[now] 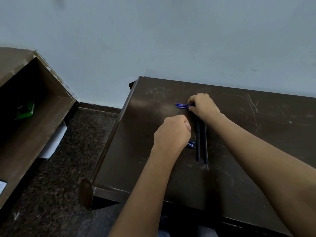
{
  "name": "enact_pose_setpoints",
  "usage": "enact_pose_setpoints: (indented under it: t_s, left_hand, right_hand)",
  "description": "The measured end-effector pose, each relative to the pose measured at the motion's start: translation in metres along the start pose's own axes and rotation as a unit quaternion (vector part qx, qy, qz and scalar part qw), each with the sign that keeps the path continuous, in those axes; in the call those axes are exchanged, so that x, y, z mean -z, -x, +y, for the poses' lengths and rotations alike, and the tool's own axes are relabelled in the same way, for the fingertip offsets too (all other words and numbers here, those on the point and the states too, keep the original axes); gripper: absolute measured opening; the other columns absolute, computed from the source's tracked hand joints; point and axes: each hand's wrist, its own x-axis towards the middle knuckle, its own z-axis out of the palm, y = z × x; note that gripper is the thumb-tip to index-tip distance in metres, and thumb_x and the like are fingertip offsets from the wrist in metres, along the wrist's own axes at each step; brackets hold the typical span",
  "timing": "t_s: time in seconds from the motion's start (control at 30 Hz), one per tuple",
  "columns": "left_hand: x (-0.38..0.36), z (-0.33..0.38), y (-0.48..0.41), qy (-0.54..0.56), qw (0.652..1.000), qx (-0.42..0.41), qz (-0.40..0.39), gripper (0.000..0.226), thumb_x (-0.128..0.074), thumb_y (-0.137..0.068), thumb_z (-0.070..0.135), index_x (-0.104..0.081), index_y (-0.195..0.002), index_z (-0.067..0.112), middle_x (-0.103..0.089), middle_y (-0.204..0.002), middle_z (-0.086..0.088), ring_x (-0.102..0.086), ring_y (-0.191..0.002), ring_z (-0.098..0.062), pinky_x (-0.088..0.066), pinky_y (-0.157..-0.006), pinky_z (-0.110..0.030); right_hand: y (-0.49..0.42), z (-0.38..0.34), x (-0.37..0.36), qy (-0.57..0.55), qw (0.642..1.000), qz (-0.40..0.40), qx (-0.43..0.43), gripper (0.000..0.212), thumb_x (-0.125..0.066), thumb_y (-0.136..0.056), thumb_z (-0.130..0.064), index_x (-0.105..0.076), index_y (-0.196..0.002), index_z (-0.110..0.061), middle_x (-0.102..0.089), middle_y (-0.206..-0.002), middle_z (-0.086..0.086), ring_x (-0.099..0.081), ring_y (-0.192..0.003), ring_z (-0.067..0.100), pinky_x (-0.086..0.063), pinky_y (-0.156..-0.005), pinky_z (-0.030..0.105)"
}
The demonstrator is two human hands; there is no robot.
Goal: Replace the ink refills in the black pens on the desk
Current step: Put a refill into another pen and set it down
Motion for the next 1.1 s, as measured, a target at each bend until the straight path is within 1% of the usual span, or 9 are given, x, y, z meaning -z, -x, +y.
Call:
enact_pose_setpoints:
  t_s: [0.13,0.37,0.6,0.87,1.03,1.1]
  left_hand:
    - [0.0006,0.0000,-0.0007,-0.004,1.000,0.005,-0.011,0.021,-0.049,-0.091,0.010,-0.061,-0.106,0.017,-0.062,-0.116,-0.006,-0.060,-0.104,-0.023,-0.051,-0.092,-0.044]
    - [0.0006,-0.0007,-0.0004,-0.003,1.000,0.006,-0.009,0.018,-0.047,-0.092,0.012,-0.061,-0.103,0.018,-0.063,-0.113,-0.006,-0.061,-0.102,-0.023,-0.051,-0.091,-0.044]
    - [-0.0006,0.0000,-0.0017,-0.004,1.000,0.006,-0.001,0.017,-0.048,-0.092,0.011,-0.061,-0.100,0.019,-0.063,-0.113,-0.004,-0.061,-0.100,-0.022,-0.052,-0.090,-0.043]
    - [0.0006,0.0012,-0.0031,-0.012,1.000,0.013,-0.014,0.020,-0.049,-0.092,0.011,-0.061,-0.108,0.017,-0.062,-0.116,-0.005,-0.061,-0.103,-0.023,-0.051,-0.093,-0.044]
    - [-0.0002,0.0020,-0.0003,-0.018,1.000,0.007,-0.001,0.022,-0.049,-0.092,0.012,-0.061,-0.109,0.017,-0.062,-0.115,-0.006,-0.061,-0.101,-0.022,-0.051,-0.091,-0.042]
    - [-0.0004,0.0029,0.0000,-0.022,1.000,0.008,0.001,0.023,-0.048,-0.093,0.011,-0.061,-0.111,0.015,-0.062,-0.115,-0.007,-0.061,-0.100,-0.022,-0.052,-0.091,-0.040]
  right_hand:
    - [-0.0009,-0.0013,-0.0012,0.011,1.000,0.000,0.001,0.024,-0.058,-0.089,-0.011,-0.066,-0.112,-0.008,-0.057,-0.115,0.017,-0.051,-0.111,0.033,-0.046,-0.088,0.042]
    - [-0.0023,-0.0013,-0.0015,0.021,1.000,-0.001,0.000,0.021,-0.059,-0.088,-0.013,-0.066,-0.106,-0.005,-0.058,-0.110,0.017,-0.056,-0.101,0.034,-0.049,-0.085,0.044]
    - [-0.0020,-0.0017,-0.0014,0.020,1.000,-0.002,-0.001,0.021,-0.060,-0.089,-0.016,-0.066,-0.106,-0.006,-0.058,-0.111,0.017,-0.055,-0.102,0.034,-0.048,-0.085,0.043]
    - [-0.0013,-0.0033,-0.0009,0.019,1.000,-0.006,-0.007,0.021,-0.061,-0.088,-0.016,-0.066,-0.105,-0.005,-0.059,-0.109,0.017,-0.057,-0.099,0.033,-0.050,-0.086,0.046]
    - [0.0020,-0.0022,-0.0001,0.006,1.000,0.007,-0.009,0.023,-0.062,-0.087,-0.016,-0.064,-0.106,-0.003,-0.058,-0.108,0.018,-0.055,-0.101,0.035,-0.049,-0.084,0.045]
    - [0.0055,-0.0028,-0.0001,-0.012,1.000,0.025,-0.011,0.025,-0.062,-0.087,-0.016,-0.063,-0.109,-0.004,-0.058,-0.110,0.018,-0.054,-0.103,0.035,-0.048,-0.084,0.044]
